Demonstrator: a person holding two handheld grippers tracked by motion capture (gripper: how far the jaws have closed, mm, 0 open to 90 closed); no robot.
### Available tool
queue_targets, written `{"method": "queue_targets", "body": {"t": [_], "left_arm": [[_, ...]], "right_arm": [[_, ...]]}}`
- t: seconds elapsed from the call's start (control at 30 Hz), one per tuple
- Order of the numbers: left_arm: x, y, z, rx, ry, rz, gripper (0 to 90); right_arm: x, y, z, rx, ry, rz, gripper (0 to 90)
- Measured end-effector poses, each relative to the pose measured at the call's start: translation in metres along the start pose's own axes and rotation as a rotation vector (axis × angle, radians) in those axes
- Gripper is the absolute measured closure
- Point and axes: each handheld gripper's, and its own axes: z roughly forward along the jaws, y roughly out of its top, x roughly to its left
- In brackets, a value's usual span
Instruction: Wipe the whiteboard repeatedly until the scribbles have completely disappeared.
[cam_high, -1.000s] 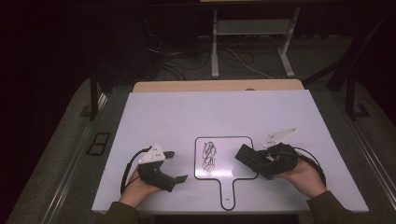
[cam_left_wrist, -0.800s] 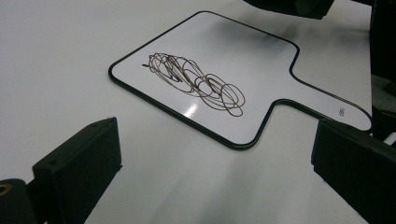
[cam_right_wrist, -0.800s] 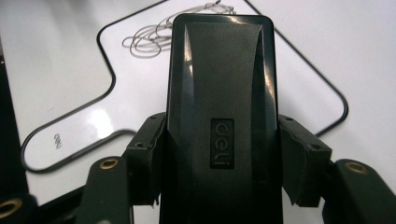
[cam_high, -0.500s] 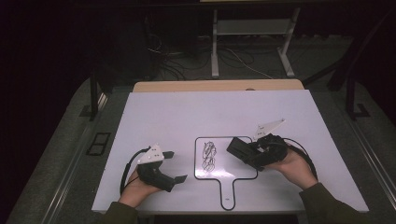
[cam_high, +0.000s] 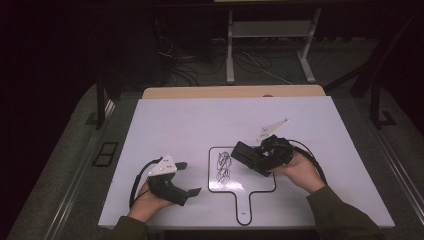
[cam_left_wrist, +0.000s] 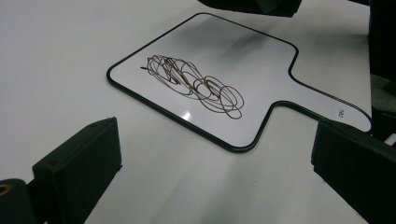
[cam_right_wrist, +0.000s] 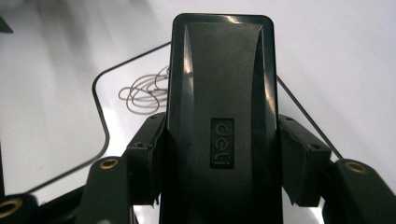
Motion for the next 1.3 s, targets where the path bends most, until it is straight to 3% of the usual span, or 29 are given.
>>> {"method": "queue_targets", "body": {"t": [0.43, 0.77, 1.3], "left_arm": [[0.001, 0.0, 0.001, -0.003, 0.001, 0.003, 0.6], [0.001, 0.0, 0.0, -0.004, 0.0, 0.004, 0.6], [0.001, 0.0, 0.0, -0.003, -0.003, 0.007, 0.6]], "right_arm": [[-0.001, 0.029, 0.028, 0.05, -0.001, -0.046, 39.0], [-0.003, 0.054, 0.06, 0.102, -0.006, -0.08, 38.9], [-0.017, 0.062, 0.087, 0.167, -0.035, -0.086, 38.9]]}}
